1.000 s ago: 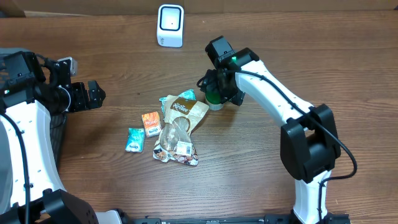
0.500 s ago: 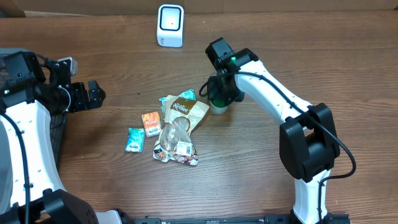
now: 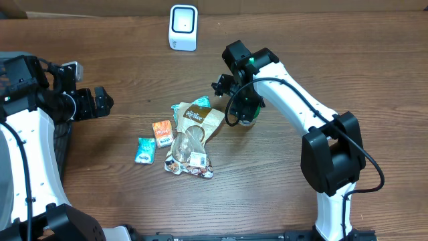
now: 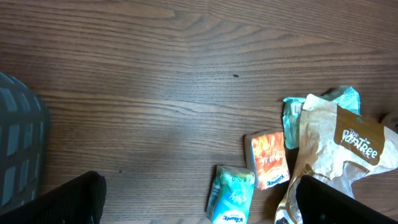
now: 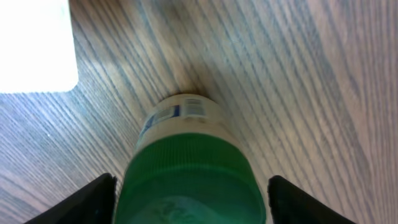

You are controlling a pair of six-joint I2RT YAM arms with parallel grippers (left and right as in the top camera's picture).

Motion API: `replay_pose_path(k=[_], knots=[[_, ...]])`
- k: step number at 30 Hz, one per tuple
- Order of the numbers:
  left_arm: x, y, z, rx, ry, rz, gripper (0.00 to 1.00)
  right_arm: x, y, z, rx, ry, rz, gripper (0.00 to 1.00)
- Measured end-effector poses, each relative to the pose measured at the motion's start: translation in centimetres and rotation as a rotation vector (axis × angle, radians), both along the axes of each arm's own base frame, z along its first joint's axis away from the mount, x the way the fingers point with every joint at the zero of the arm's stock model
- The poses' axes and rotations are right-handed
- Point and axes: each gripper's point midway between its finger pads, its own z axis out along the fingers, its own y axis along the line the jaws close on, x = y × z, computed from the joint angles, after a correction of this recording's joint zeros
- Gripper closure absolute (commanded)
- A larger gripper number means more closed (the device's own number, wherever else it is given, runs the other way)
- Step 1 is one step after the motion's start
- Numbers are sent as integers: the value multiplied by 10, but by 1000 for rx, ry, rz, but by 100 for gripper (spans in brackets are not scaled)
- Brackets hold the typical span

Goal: Scan the item barcode

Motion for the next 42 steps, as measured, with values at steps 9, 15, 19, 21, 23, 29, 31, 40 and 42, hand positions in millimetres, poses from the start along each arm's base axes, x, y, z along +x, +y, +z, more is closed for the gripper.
replay_pose_path(k=[9,15,19,21,23,29,31,40,42], knots=[[0,0,0,0,0,0,0,15,6,37,50,-59,-202,0],[0,0,0,0,0,0,0,23,-2,88,218,-25,-695,0],[0,0,0,0,0,0,0,27,-11,89,268,17,-919,0],[0,0,0,0,0,0,0,30,-16,89,286,28,-1016,0],[0,0,0,0,0,0,0,31,-20,89,294,35,-1070,0],[0,0,0,0,0,0,1,34,-27,89,305,46,-1160,0],[0,0,0,0,0,0,0,34,-27,89,305,47,-1169,0],[0,0,0,0,0,0,0,33,-27,89,308,50,-1178,0],[0,0,0,0,0,0,0,33,-27,89,308,50,-1179,0]])
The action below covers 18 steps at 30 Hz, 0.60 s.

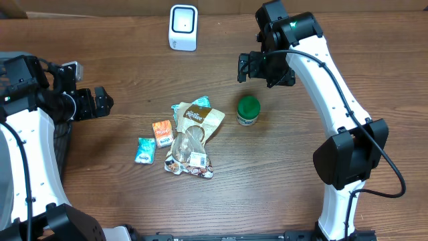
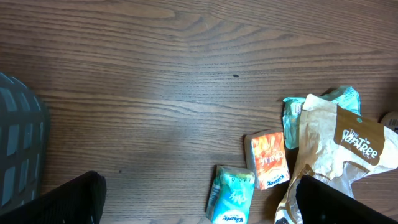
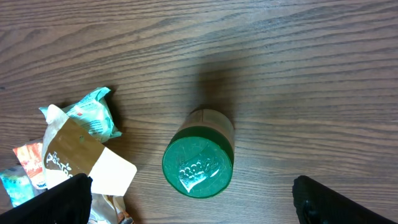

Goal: Scan the item barcode

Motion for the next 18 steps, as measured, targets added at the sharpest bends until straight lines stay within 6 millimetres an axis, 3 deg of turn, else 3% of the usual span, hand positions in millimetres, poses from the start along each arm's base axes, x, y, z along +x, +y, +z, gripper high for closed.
replay_pose_path(k=[18], knots=[[0,0,0,0,0,0,0,7,-19,-3,0,4,-48,0]])
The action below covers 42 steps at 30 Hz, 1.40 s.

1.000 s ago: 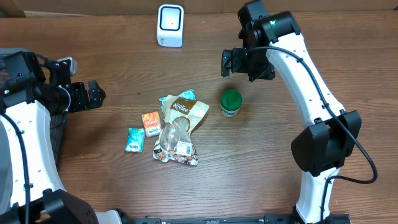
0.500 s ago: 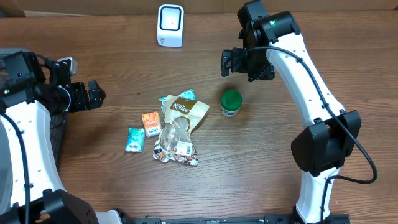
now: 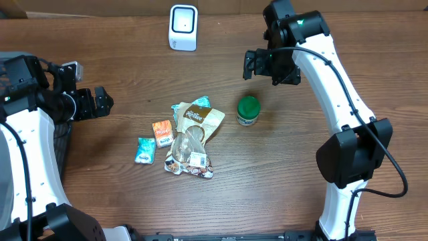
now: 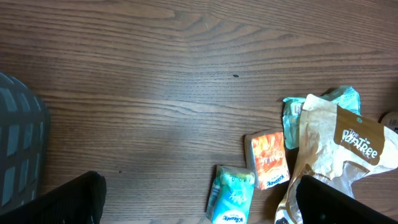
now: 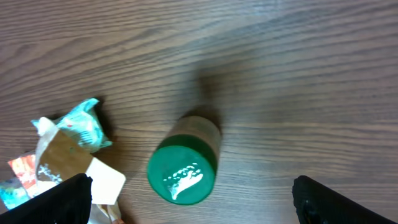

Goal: Scan the item barcode

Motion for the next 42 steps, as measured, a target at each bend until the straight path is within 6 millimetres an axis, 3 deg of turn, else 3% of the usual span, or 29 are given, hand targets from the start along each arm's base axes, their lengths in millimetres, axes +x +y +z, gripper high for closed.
replay_pose_path(k=[5,23,30,35,42], knots=[[0,0,0,0,0,0,1,1,-11,-2,-3,10,-25,0],[0,0,0,0,0,0,0,2,-7,-3,1,5,-34,1],[0,0,0,0,0,0,0,-16,39,-48,0,39,39,1],[0,0,0,0,0,0,0,-23,40,-65,-4,72,-7,1],[0,0,0,0,0,0,0,-24,39,-66,0,83,-56,1]])
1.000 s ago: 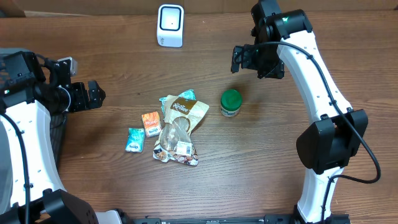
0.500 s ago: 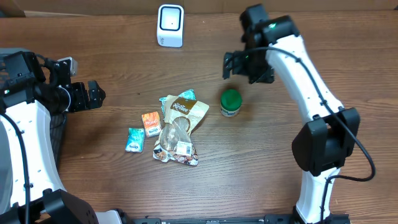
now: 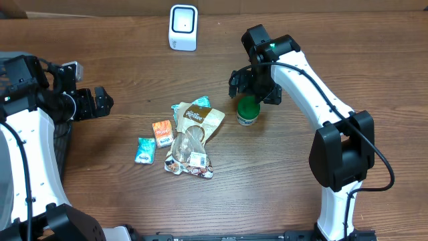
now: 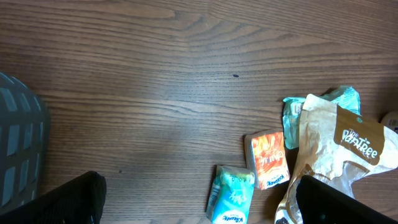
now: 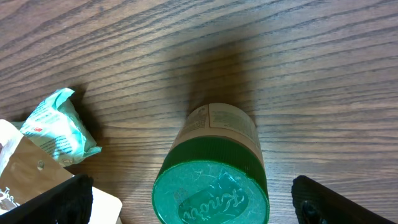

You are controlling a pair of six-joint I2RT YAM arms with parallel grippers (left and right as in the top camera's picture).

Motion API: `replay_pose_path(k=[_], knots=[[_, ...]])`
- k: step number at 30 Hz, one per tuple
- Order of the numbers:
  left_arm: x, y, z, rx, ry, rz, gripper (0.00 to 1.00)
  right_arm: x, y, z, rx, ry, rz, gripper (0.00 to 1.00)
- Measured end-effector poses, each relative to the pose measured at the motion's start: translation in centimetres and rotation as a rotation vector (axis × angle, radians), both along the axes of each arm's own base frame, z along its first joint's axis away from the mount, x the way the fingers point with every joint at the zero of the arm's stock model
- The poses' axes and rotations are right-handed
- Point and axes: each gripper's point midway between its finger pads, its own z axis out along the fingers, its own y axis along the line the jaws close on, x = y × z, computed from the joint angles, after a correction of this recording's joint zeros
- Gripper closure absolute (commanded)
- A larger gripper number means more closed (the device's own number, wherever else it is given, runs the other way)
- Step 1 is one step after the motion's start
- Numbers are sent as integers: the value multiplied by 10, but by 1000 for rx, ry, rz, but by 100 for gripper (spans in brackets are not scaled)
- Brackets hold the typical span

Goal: Scan the item barcode

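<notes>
A green-lidded jar [image 3: 248,110] stands upright on the wooden table, right of a heap of snack packets. In the right wrist view the jar [image 5: 214,168] fills the lower middle, its lid facing up. My right gripper [image 3: 252,86] hangs open just above it, one fingertip either side of the lid, touching nothing. The white barcode scanner [image 3: 183,27] stands at the far edge. My left gripper [image 3: 100,102] is open at the left, well away from the packets, holding nothing.
The heap holds a brown paper bag [image 3: 198,121], a teal packet [image 4: 231,196], an orange packet [image 4: 269,158] and a clear bag with a white label [image 3: 189,159]. A dark mesh basket [image 4: 18,149] sits at the left edge.
My right gripper has come down and toward the left, from over the table behind the jar to just above its lid. Its jaws stay open. The left arm has not moved.
My right gripper was low at the jar, near the packets, jaws either side of it. Then it stood high and back toward the far edge, open, with the jar left upright on the table. Now it is low over the jar again.
</notes>
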Motion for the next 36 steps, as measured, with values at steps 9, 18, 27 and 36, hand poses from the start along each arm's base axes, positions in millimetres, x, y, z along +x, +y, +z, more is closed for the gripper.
replay_pose_path(k=[9,18,27,36], knots=[[0,0,0,0,0,0,0,-4,-1,-10,-4,19,-29,1],[0,0,0,0,0,0,0,-8,-3,-22,-8,32,-42,5],[0,0,0,0,0,0,0,-17,-7,-24,-26,66,-5,43],[0,0,0,0,0,0,0,-17,-6,-24,-28,55,56,61]])
